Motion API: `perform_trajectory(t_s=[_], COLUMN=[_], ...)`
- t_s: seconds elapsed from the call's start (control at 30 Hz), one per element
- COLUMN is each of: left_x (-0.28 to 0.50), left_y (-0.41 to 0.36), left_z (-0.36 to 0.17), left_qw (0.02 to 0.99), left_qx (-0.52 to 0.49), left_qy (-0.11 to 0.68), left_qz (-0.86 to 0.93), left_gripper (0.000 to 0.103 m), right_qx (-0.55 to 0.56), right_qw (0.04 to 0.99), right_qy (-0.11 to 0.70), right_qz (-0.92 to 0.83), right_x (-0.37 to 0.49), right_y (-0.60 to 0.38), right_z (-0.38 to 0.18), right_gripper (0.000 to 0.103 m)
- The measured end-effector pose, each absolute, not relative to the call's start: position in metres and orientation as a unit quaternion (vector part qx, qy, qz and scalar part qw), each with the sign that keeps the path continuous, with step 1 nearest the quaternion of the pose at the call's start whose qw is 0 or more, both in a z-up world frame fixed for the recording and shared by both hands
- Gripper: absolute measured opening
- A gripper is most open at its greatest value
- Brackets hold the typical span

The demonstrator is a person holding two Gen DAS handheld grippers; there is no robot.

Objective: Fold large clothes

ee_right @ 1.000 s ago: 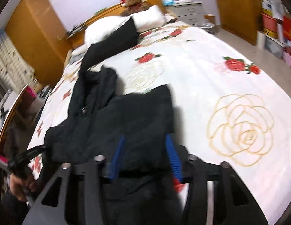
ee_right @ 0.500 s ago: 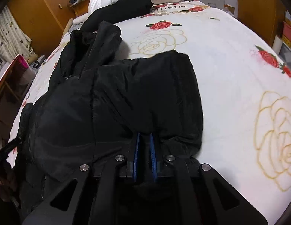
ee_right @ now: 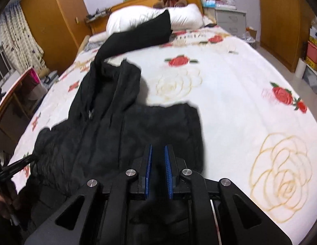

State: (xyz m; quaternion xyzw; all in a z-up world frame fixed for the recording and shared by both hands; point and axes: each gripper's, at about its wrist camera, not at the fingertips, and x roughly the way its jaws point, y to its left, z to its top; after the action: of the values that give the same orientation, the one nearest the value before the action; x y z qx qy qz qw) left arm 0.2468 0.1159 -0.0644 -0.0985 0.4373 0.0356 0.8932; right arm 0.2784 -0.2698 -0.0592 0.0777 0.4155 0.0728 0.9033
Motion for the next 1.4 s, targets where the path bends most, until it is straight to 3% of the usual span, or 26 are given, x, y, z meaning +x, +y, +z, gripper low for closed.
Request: perform_trajectory(t_s=[0.2, 0.37, 0.57, 0.9, 1.17, 1.4], left_x=[0.272, 0.32, 0.316, 0.304, 0.306, 0.278], left_y=[0.067, 0.051, 0.057, 0.066, 0.068, 0.076], left_z=[-0.038, -0.093, -0.12, -0.095, -0.112, -0.071], left_qw=[0.921, 0.9, 0.908, 0.906, 0.902, 0.911], left_qx=[-0.048, -0.006, -0.004, -0.018, -0.011, -0.047], left_qy=[0.386, 0.436, 0.42, 0.423, 0.432, 0.409], left_qz=[-0.016, 0.012, 0.01, 0.001, 0.006, -0.008], left_gripper=[0.043, 0.042, 0.043, 0.042, 0.042, 0.041], right_qx=[0.119, 0.089, 0.07, 0.11, 0.073, 0.071], right_qw=[0.898, 0.888, 0.88, 0.901, 0.861, 0.877], right_qy=[0.422, 0.449, 0.467, 0.411, 0.488, 0.46], right_qz=[0.043, 0.052, 0.05, 0.09, 0.121, 0.122], right_x=[0.307, 0.338, 0.353, 0.287, 0.283, 0.262], right_y=[-0.302, -0.281, -0.274, -0.283, -0.235, -0.234], right_z=[-0.072, -0.097, -0.139, -0.063, -0.132, -0.085], right_gripper=[0.013, 0.012, 0.011, 0.011, 0.011, 0.012])
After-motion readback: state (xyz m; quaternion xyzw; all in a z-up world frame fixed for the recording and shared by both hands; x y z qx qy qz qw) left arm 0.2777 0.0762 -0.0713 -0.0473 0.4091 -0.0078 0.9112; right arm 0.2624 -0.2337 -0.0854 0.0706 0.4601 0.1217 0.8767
